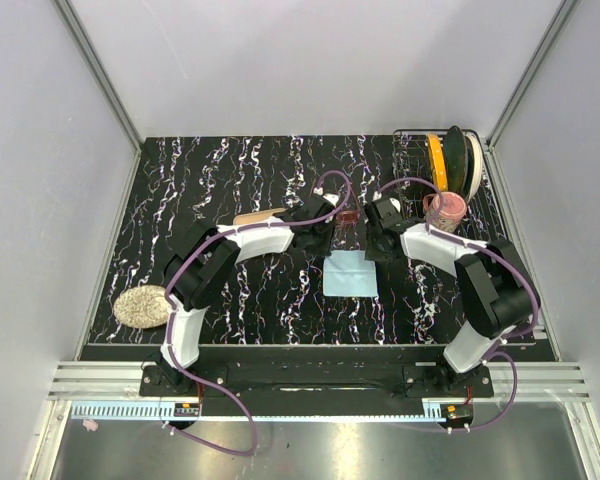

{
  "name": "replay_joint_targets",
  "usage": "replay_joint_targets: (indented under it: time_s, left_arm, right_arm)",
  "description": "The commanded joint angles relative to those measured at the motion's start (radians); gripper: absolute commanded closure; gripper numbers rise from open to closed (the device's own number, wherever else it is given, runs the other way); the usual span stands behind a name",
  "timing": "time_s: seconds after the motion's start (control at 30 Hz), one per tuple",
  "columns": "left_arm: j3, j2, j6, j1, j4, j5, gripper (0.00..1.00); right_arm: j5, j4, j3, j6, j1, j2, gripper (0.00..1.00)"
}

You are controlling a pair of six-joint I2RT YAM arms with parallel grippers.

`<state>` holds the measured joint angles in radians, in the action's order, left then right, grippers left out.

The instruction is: Organize the sunglasses

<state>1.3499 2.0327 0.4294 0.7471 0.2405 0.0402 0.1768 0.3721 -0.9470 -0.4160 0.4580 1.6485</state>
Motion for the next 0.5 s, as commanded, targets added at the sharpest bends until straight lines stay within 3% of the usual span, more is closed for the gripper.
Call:
replay_joint_targets:
  time_s: [0.0,0.47]
  left_arm:
    - [0.011,-0.046,0.002,-0.011,0.014,-0.037,1.00]
    - [0.009,-0.032,0.006,-0.020,0.017,-0.010,1.00]
  right_arm:
    - [0.046,-0.055,-0.070,0.048,-0.002,0.049,0.63]
    - [0.055,-0.102,-0.105,0.060,-0.002,0.128,0.71]
